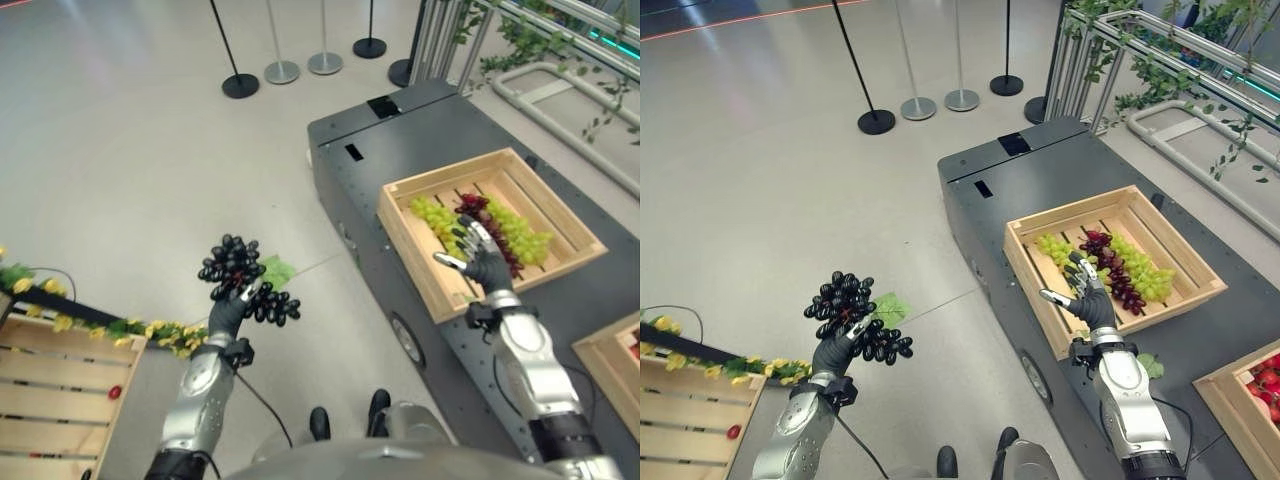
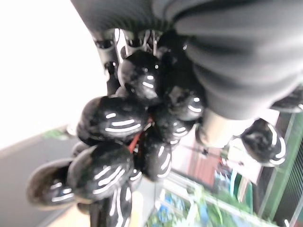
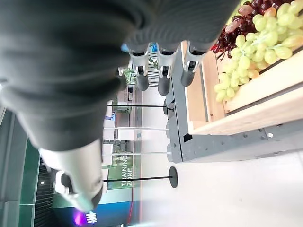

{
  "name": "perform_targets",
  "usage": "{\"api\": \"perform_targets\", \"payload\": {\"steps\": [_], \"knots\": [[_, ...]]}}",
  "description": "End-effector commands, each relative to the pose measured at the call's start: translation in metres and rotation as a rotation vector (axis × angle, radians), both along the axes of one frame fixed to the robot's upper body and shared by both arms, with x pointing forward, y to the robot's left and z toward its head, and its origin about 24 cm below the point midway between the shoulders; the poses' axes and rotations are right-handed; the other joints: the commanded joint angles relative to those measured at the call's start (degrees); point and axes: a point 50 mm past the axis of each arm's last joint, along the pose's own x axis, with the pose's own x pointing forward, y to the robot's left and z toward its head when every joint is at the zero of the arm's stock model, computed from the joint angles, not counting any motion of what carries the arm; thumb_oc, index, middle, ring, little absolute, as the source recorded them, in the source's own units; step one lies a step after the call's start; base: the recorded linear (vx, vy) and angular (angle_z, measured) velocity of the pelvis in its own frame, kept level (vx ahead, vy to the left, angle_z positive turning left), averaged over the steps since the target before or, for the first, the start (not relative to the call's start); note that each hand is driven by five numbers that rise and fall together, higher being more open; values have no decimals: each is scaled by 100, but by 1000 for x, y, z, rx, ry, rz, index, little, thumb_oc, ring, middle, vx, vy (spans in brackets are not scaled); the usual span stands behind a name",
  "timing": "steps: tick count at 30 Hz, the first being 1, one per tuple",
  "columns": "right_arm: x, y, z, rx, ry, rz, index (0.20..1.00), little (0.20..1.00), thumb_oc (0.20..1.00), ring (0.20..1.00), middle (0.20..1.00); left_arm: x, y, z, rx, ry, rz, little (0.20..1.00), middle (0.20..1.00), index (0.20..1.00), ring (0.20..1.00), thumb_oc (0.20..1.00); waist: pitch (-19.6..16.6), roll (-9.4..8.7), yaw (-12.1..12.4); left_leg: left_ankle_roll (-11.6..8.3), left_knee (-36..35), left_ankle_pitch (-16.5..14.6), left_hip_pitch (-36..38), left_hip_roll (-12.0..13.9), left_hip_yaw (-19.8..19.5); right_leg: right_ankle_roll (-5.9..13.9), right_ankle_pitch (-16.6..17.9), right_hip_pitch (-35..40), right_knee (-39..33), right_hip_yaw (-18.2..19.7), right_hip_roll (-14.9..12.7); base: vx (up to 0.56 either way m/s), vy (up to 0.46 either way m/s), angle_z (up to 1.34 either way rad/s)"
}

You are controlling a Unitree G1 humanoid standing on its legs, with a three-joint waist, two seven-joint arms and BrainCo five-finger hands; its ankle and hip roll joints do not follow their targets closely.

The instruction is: Pick up the fruits from the basket on one side to the basket on the other side

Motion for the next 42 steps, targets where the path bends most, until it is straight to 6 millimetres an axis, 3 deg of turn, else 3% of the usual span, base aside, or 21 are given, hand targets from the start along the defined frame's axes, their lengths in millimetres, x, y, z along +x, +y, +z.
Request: {"api": "perform_targets", "payload": {"steps": [1, 3, 4, 7, 9, 10, 12, 17, 19, 20, 23, 27, 29, 31, 35, 38, 42], "knots": [[4, 1, 14, -12, -88, -1, 1000, 1000, 1000, 1000, 1000, 13, 14, 32, 114, -164, -24, 200, 200, 200, 200, 200, -218, -150, -156, 3, -158, -151, -275, 30, -146, 362, 398, -462, -679, 1195, 801, -141, -34, 36], [1, 0, 13, -8, -81, -1, 1000, 1000, 1000, 1000, 1000, 10, 15, 31, 120, -159, -24, 200, 200, 200, 200, 200, -243, -132, -119, 3, -138, -68, -365, 73, -193, 316, 237, -382, -492, 1229, 801, -119, -67, 71], [-1, -1, 11, -5, -72, -3, 1000, 1000, 1000, 1000, 1000, 8, 20, 32, 131, -154, -8, 200, 200, 200, 200, 200, -239, -47, -13, -2, -174, 120, -513, 219, -257, 223, -83, -196, 19, 1178, 659, -170, -91, 84], [-1, -4, 12, -10, -78, -17, 1000, 1000, 1000, 1000, 1000, 7, 22, 31, 136, -143, -2, 200, 200, 200, 200, 200, -388, -33, -5, -65, -208, 329, -698, 266, -509, 205, -336, 14, 359, 1776, 978, -102, -117, 48], [-2, -5, 13, -8, -80, -18, 1000, 1000, 1000, 1000, 1000, 7, 24, 31, 141, -144, 0, 200, 200, 200, 200, 200, -442, -101, 32, -91, -149, 358, -780, 231, -567, 169, -418, 271, 89, 1854, 964, -41, -111, 2], [-1, -7, 14, -9, -86, -27, 1000, 1000, 1000, 1000, 1000, 6, 25, 32, 141, -147, 11, 200, 200, 200, 200, 200, -485, -142, 70, -133, -114, 409, -917, 188, -672, 137, -526, 510, -431, 2038, 992, -150, -169, 24], [1, -8, 19, -11, -95, -14, 1000, 1000, 1000, 1000, 1000, -2, 30, 31, 100, -157, 78, 200, 200, 200, 200, 200, -502, -147, 238, -251, -41, 584, -1254, 189, -648, 67, -284, 881, -1538, 1892, 759, -201, -217, 40], [-1, -23, 29, -44, -133, -54, 1000, 1000, 1000, 1000, 1000, -11, 33, 24, 65, -131, 99, 200, 200, 200, 200, 200, -199, -25, 303, -526, 192, 1016, -1767, 433, -685, -37, 4, 1099, -2087, 1828, 786, -178, -156, -3], [-5, -34, 33, -62, -155, -105, 1000, 1000, 1000, 1000, 1000, -11, 34, 21, 67, -115, 95, 200, 200, 200, 200, 200, -96, -27, 82, -564, 307, 825, -1836, 704, 233, -10, 38, 936, -2037, 1442, 623, -297, -25, 76], [-7, -37, 33, -73, -149, -121, 1000, 1000, 1000, 1000, 1000, -13, 35, 20, 68, -109, 91, 200, 200, 200, 200, 200, -68, -17, 74, -573, 483, 752, -1732, 751, 249, -18, 43, 892, -1999, 1349, 574, -232, -6, 105], [-12, -40, 27, -75, -120, -133, 1000, 1000, 1000, 1000, 1000, -22, 36, 13, 67, -78, 97, 200, 200, 200, 200, 200, -78, -36, 56, -609, 672, 444, -1395, 696, -249, -7, 120, 828, -1955, 1277, 492, -139, 25, 45], [-17, -47, 24, -61, -108, -170, 1000, 1000, 1000, 1000, 1000, -28, 39, 8, 62, -49, 120, 200, 200, 200, 200, 200, -107, 45, -38, -707, 518, 400, -1024, 1120, -310, 82, 171, 668, -1866, 1010, 312, -114, 126, 45], [-19, -48, 23, -56, -103, -176, 1000, 1000, 1000, 1000, 1000, -32, 39, 4, 61, -24, 130, 200, 200, 200, 200, 200, -78, 133, -51, -765, 333, 367, -845, 1213, -397, 114, 191, 586, -1780, 936, 279, -99, 197, 57], [-20, -50, 21, -55, -95, -189, 1000, 1000, 1000, 1000, 1000, -33, 40, 1, 69, -8, 135, 200, 200, 200, 200, 200, -24, 184, 7, -805, 244, 397, -870, 1099, -681, 144, 220, 565, -1776, 895, 219, -88, 226, 37], [-23, -49, 15, -36, -69, -203, 1000, 1000, 1000, 1000, 1000, -34, 45, 2, 99, -6, 142, 200, 200, 200, 200, 200, -13, 231, 34, -701, -386, 474, -802, 926, -795, 310, 468, 347, -1846, 832, 19, -143, 264, 29], [-21, -44, 9, -12, -53, -201, 1000, 1000, 1000, 1000, 1000, -32, 56, 13, 136, -46, 173, 200, 200, 200, 200, 200, -29, 135, 89, -572, -424, 429, -981, 660, -818, 505, 739, 120, -2000, 942, -191, -116, 249, 23], [-15, -35, 7, 17, -53, -177, 1000, 1000, 1000, 1000, 1000, -29, 66, 21, 164, -74, 206, 200, 200, 200, 200, 200, -1, 7, 173, -478, -424, 460, -1142, 510, -732, 598, 890, -86, -2097, 1151, -257, -81, 178, -11]]}}
